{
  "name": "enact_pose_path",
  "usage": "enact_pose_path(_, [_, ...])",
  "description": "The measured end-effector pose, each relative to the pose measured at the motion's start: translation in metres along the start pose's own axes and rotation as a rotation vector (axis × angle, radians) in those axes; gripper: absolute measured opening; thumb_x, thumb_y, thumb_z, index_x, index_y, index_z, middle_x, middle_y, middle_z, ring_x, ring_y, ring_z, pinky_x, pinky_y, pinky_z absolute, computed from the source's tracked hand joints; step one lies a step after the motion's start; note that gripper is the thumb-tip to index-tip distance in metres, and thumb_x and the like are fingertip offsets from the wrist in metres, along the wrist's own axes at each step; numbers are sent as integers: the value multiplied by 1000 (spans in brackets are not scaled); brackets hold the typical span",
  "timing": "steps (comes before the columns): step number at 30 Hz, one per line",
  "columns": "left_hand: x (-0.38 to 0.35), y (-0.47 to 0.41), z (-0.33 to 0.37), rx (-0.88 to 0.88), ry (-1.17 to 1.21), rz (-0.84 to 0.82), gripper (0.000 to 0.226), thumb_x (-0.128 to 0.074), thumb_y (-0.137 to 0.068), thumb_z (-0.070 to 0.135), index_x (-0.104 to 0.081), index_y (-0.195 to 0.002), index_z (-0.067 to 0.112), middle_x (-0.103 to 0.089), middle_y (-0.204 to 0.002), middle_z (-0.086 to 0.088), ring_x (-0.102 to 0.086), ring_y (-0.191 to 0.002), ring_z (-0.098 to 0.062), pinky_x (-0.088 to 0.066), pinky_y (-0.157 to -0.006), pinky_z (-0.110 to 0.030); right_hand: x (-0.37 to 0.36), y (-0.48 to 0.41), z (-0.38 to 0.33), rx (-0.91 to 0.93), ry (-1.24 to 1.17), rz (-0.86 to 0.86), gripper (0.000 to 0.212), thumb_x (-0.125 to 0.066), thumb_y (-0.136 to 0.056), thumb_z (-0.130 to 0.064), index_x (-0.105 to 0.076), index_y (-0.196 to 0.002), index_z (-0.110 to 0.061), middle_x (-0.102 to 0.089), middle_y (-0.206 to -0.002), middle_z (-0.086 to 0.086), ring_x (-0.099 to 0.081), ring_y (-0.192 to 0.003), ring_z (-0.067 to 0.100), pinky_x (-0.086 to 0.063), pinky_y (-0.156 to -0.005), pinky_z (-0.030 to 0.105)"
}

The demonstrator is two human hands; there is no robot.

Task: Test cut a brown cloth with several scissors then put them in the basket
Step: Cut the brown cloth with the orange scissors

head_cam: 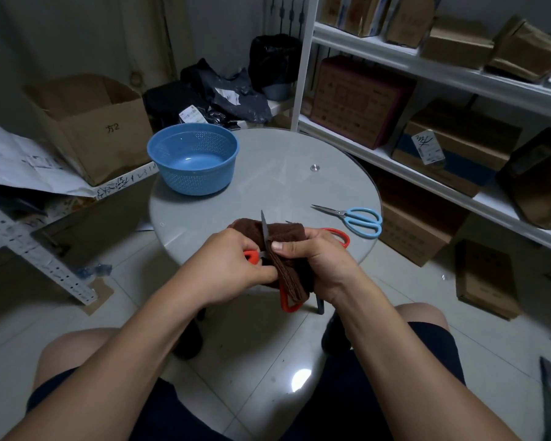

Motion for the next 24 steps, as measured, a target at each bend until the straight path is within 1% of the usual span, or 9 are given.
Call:
enact_pose_path(5, [-4,-4,5,-30,-90,-18,51,-76,-66,43,-38,-48,14,-29,-43,5,-28,-44,-13,-29,-47,-28,4,-2,12,-46,-191,43,50,-68,-68,5,-68,-117,11,-68,-113,34,-68,-98,45,-56,-91,59])
enact_pose_path(7, [-4,-4,2,-38,-110,-51,59,-78,-67,53,-38,-48,14,-27,-42,5,-27,-43,-13,-26,-47,-29,16,-1,7,-41,-279,126,37,-67,-67,3,-72,-104,9,-73,-100,27,-71,-90,40,-54,-97,57])
enact_pose_path(9, [-2,-2,-9,-20,-90,-91,63,-79,-67,59,-38,-49,14,-25,-44,2,-27,-40,-15,-26,-47,-29,47,-1,-5,37,-403,271,18,-63,-75,6,-78,-85,2,-77,-88,19,-75,-79,33,-58,-92,51])
enact_pose_path(11, [3,-2,-25,40,-48,-73,62,-79,-66,60,-39,-49,15,-28,-47,-4,-29,-40,-18,-26,-47,-30,71,5,-24,163,-446,324,22,-59,-84,9,-80,-86,0,-78,-95,18,-77,-81,29,-62,-84,47])
enact_pose_path(12, [6,-2,-32,72,-42,-42,61,-79,-66,60,-40,-50,16,-31,-49,-6,-30,-41,-18,-27,-48,-31,74,8,-33,227,-420,302,22,-62,-83,6,-77,-98,3,-77,-104,20,-76,-88,31,-62,-87,46])
enact_pose_path(14, [9,-4,-38,105,-38,25,60,-78,-66,59,-39,-49,17,-32,-49,-6,-31,-43,-19,-29,-48,-32,64,16,-44,323,-290,248,43,-70,-75,1,-68,-117,7,-73,-114,23,-73,-101,34,-59,-93,46])
enact_pose_path(18, [11,-4,-21,57,-86,196,62,-76,-68,52,-31,-50,14,-26,-47,-1,-27,-48,-19,-23,-48,-33,32,25,-39,466,-22,222,42,-77,-68,-2,-70,-110,-3,-75,-103,14,-71,-97,26,-58,-89,37])
enact_pose_path(21, [8,2,-2,17,-175,274,34,-73,-67,34,-48,-58,13,-46,-48,0,-45,-53,-22,-32,-49,-33,12,24,-24,487,97,214,47,-81,-65,-1,-68,-110,-8,-77,-90,0,-72,-85,14,-57,-77,27])
enact_pose_path(24, [-7,11,11,-39,-254,218,17,-61,-74,27,-50,-85,21,-64,-78,-1,-61,-80,-29,-46,-65,-37,7,20,-20,483,85,237,57,-84,-63,0,-67,-116,-15,-78,-95,0,-73,-90,14,-58,-80,27])
Point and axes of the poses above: each hand's wrist, its own y-axis away from the middle knuckle, its own x-axis out of the back of the hand, z = x × y, the point moved 7 cm from there along -y, towards the middle knuckle
